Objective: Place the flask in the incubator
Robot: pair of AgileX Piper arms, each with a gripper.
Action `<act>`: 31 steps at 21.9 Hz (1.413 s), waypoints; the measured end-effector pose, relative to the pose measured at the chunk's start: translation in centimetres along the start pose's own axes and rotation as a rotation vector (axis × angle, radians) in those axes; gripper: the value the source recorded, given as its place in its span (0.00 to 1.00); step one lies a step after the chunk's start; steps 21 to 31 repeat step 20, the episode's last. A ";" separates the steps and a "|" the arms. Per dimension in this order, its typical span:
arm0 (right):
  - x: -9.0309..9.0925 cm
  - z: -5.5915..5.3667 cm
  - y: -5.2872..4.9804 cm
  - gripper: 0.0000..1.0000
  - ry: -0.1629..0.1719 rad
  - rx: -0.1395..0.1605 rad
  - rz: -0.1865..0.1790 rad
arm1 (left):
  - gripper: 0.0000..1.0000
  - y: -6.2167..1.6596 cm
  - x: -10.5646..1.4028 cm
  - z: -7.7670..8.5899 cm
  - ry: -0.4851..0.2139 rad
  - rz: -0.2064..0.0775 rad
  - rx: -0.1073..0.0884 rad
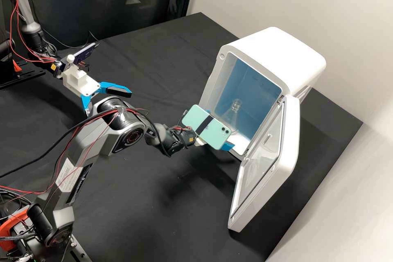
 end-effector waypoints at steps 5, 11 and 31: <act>-2.7 0.4 -0.1 1.00 0.041 0.002 0.036 | 1.00 0.02 0.0 -0.1 0.008 0.002 0.001; -9.7 0.9 0.6 1.00 0.211 0.010 0.212 | 1.00 0.43 -0.3 0.0 0.071 0.033 0.034; -15.9 3.3 1.9 1.00 0.216 0.176 0.272 | 1.00 1.19 -1.6 0.8 0.115 0.078 0.021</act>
